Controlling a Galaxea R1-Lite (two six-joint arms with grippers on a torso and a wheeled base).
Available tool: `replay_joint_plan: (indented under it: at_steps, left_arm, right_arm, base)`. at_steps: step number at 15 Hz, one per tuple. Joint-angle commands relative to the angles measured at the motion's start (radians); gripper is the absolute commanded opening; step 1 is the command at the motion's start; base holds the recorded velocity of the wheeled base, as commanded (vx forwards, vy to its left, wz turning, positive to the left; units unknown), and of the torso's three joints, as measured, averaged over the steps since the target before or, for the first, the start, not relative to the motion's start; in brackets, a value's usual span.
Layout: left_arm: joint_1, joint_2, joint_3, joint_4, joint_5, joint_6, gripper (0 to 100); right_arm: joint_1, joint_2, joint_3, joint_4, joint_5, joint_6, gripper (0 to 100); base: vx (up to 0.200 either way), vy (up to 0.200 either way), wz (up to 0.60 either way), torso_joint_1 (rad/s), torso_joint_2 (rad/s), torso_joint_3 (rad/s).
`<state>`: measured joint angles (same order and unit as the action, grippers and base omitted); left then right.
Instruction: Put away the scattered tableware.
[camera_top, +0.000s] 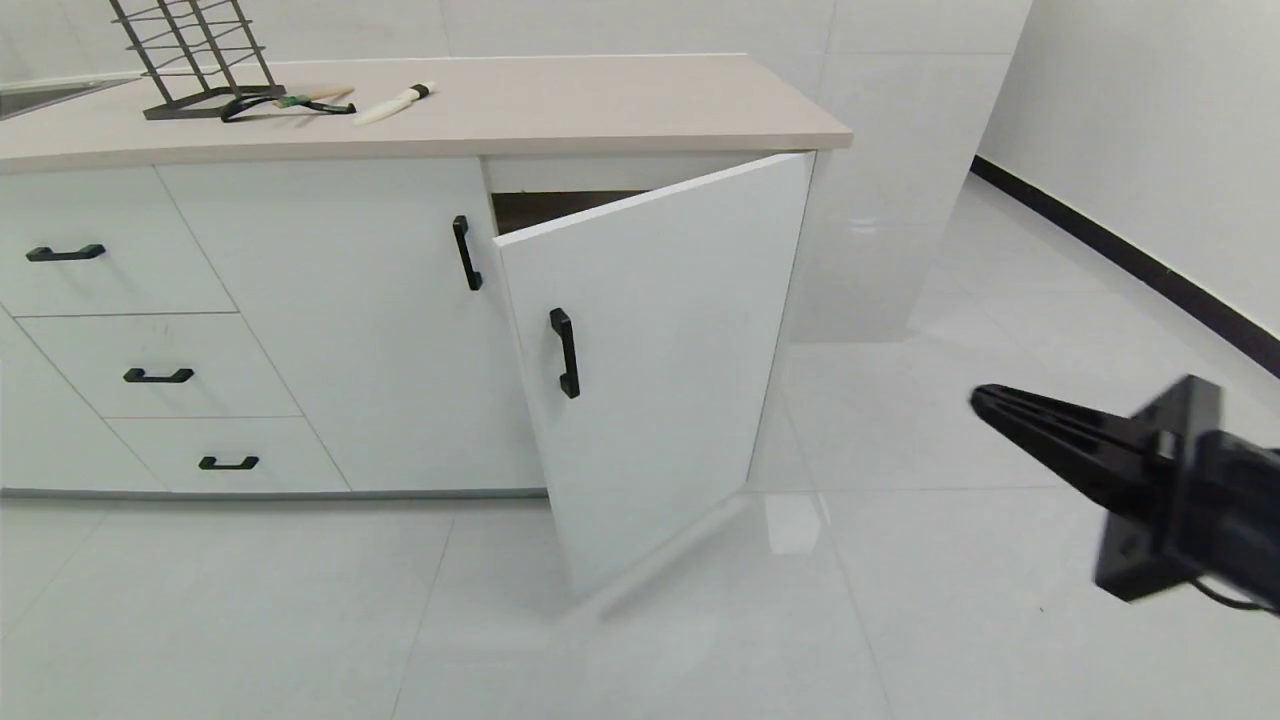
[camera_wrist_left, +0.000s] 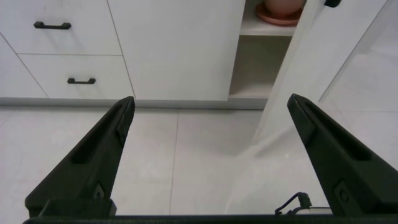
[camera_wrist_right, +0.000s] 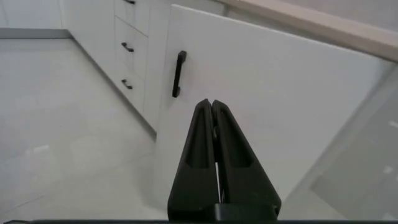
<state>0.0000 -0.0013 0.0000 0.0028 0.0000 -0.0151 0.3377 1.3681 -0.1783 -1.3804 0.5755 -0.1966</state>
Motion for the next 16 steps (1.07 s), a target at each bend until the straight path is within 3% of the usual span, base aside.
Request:
replay_joint_plan:
  at_steps: [1,3,5,8,10,13,14,15,16]
  left_arm:
    - [0.000,0.001,0.000,0.000,0.000,-0.002,100]
    - [0.000,0.001,0.000,0.000,0.000,0.000,100]
    - [0.000,0.001,0.000,-0.001,0.002,-0.002,100]
    - [0.000,0.001,0.000,-0.001,0.003,-0.002,100]
    - [0.000,0.001,0.000,-0.001,0.003,-0.002,100]
    - [0.000,0.001,0.000,-0.001,0.003,-0.003,100]
    - [0.000,0.001,0.000,-0.001,0.003,-0.003,100]
    - [0.000,0.001,0.000,-0.001,0.003,0.000,100]
    - [0.000,0.001,0.000,-0.001,0.003,0.001,100]
  right_arm:
    - [-0.256,-0.557,0.178,0.124,-0.006,0.017,0]
    - [-0.332,-0.733,0.178,0.253,-0.008,0.017,0]
    - [-0.358,-1.055,0.178,0.655,-0.009,0.019,0]
    - [-0.355,-1.334,0.178,1.057,-0.031,0.017,0]
    - [-0.339,-1.368,0.178,1.267,-0.200,0.040,0]
    - [-0.341,-1.368,0.175,1.342,-0.418,0.098,0]
    - [-0.341,-1.368,0.175,1.342,-0.425,0.098,0]
    - [-0.341,-1.368,0.178,1.359,-0.563,0.114,0]
    - [-0.341,-1.368,0.178,1.367,-0.562,0.124,0]
  base:
    - [0.000,0.000,0.00,0.000,0.00,0.000]
    - [0.000,0.000,0.00,0.000,0.00,0.000]
    - [0.000,0.000,0.00,0.000,0.00,0.000]
    - [0.000,0.000,0.00,0.000,0.00,0.000]
    - [0.000,0.000,0.00,0.000,0.00,0.000]
    - [0.000,0.000,0.00,0.000,0.00,0.000]
    - [0.000,0.000,0.00,0.000,0.00,0.000]
    - [0.000,0.000,0.00,0.000,0.00,0.000]
    - [0.000,0.000,0.00,0.000,0.00,0.000]
